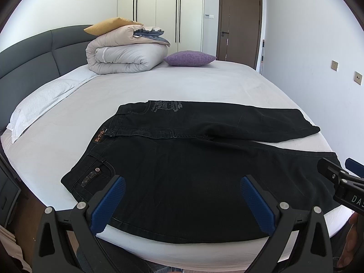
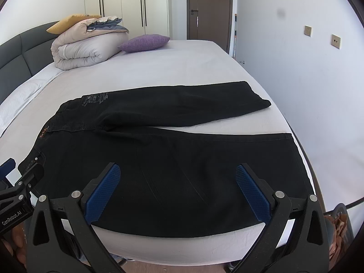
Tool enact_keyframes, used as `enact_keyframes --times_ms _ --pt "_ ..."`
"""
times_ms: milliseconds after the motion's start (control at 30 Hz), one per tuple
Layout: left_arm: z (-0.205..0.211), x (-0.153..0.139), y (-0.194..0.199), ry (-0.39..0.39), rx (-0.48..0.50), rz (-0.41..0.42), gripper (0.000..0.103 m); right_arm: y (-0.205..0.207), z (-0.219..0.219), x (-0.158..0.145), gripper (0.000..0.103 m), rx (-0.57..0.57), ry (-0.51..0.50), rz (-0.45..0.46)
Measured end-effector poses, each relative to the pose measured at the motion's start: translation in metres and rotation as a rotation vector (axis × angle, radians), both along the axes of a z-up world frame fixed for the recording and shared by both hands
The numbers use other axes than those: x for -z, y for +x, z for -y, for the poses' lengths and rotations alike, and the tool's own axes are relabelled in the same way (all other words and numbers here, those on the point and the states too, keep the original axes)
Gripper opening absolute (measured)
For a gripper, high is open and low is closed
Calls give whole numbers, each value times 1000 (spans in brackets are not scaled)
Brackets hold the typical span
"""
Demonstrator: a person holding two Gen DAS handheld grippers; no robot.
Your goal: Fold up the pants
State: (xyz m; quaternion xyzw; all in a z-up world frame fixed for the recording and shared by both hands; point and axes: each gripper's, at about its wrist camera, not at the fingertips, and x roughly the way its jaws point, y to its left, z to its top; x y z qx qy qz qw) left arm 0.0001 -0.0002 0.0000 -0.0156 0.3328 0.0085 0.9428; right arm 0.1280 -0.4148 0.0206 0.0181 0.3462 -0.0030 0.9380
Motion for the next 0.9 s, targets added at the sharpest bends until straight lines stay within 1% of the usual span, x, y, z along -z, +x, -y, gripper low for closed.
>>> enact_keyframes --times_ms 900 --pt "0 0 0 1 0 -3 103 -1 1 1 103 -2 0 -7"
